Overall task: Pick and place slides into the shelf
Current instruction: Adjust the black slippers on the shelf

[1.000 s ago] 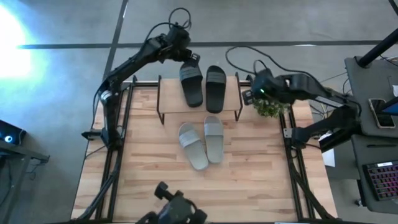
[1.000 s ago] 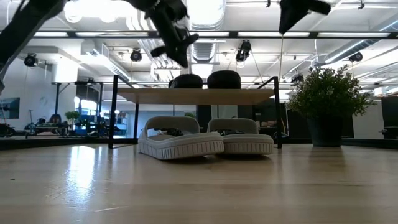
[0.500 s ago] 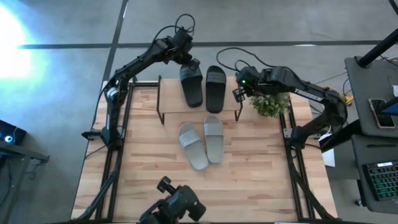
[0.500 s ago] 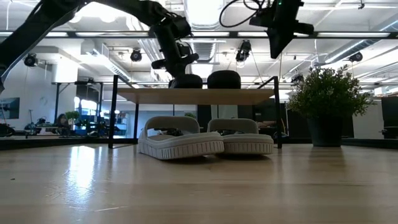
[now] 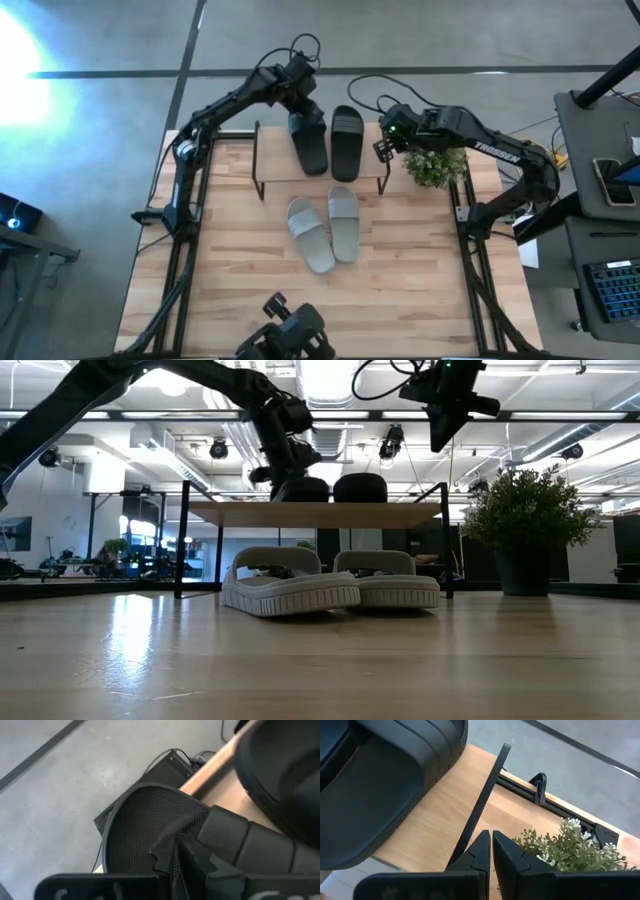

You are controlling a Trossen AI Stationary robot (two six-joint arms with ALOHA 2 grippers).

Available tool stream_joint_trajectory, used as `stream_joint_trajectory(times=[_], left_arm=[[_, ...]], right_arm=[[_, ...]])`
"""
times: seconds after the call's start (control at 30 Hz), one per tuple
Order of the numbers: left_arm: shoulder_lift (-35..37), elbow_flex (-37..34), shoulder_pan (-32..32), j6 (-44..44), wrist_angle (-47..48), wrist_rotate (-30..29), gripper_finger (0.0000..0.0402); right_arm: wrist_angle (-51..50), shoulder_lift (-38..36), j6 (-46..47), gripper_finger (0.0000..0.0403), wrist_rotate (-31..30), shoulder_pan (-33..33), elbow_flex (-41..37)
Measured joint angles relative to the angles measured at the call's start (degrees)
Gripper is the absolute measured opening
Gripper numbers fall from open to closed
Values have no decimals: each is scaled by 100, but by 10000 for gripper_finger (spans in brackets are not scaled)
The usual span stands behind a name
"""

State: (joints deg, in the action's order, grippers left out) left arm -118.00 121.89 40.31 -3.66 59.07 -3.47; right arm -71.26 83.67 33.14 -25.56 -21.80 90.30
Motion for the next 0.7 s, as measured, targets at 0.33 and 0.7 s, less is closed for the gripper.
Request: stream_joint_trajectory(times=[0.33,0.7], left_arm=[[113,7,-378,-29,150,199,10],[1029,6,-391,105,486,-1332,10]], right_arm=[[0,-35,-155,11,-17,-162,0],[72,34,-679,9,539,-335,0]])
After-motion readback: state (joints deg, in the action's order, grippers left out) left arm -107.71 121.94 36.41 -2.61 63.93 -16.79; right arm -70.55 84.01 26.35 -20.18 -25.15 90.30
